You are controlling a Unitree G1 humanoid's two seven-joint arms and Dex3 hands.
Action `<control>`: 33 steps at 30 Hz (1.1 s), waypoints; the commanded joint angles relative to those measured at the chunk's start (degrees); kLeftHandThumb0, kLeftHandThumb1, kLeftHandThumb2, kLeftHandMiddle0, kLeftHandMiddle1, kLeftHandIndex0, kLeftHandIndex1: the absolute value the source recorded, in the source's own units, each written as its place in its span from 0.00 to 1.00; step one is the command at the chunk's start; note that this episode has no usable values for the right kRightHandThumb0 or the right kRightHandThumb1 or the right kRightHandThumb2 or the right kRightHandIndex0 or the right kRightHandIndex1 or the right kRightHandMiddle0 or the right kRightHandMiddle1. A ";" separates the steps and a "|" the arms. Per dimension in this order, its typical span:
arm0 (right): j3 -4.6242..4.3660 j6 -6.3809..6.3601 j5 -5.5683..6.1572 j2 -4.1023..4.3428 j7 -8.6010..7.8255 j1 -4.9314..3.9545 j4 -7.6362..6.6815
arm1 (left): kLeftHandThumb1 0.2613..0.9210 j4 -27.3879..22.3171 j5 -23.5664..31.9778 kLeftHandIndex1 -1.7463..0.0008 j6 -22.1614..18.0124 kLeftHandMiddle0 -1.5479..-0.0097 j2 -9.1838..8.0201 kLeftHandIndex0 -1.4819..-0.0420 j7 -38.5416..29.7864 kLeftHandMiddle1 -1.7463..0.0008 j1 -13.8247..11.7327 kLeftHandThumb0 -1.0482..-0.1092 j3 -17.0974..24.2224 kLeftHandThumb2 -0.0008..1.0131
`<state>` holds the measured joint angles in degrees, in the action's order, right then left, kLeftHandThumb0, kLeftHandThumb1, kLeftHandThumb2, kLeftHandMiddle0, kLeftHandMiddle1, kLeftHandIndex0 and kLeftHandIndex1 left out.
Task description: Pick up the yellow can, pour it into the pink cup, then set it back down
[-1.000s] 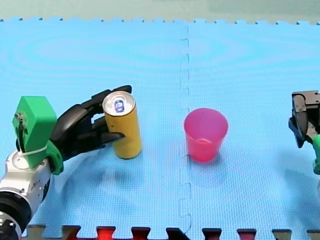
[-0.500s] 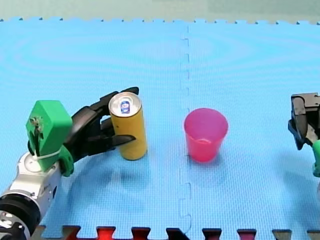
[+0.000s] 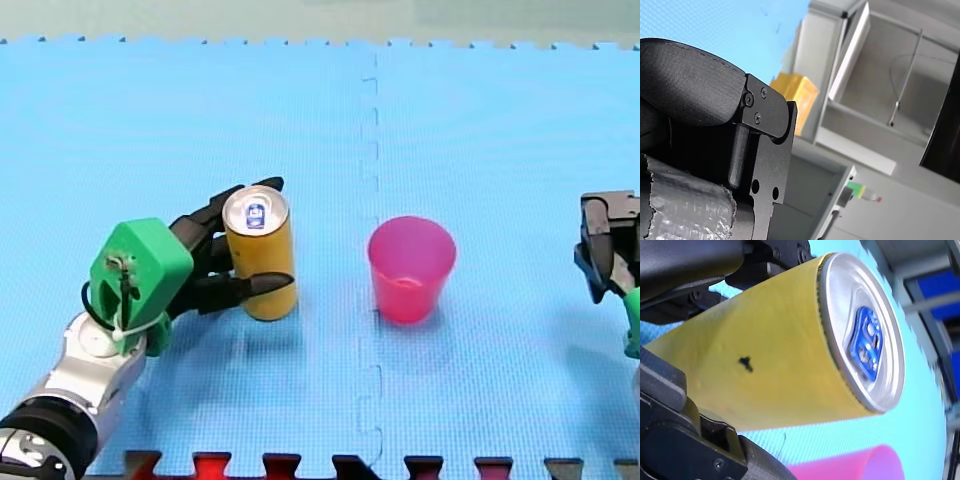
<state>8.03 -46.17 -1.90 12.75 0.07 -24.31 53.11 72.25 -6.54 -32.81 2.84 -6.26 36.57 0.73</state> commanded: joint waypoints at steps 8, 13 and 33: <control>0.07 -0.98 -0.14 0.47 0.29 -0.15 0.62 | 0.75 -0.34 -0.16 0.98 1.43 0.18 0.39 0.24 8.89 0.95 -0.29 0.71 0.84 0.00; -0.03 -1.09 -0.36 0.39 0.41 -0.32 0.77 | 0.76 -0.56 0.95 0.98 1.83 0.17 0.07 0.21 7.16 0.96 -0.39 0.71 1.49 0.00; -0.61 0.44 -1.00 0.03 1.00 -1.05 0.84 | 0.78 -1.92 6.59 0.99 1.90 0.13 0.13 0.18 1.16 0.98 1.83 0.73 5.83 0.00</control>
<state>7.47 -45.94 -2.87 12.76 0.77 -25.07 53.78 71.31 -0.73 -29.50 2.64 -5.28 37.20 6.02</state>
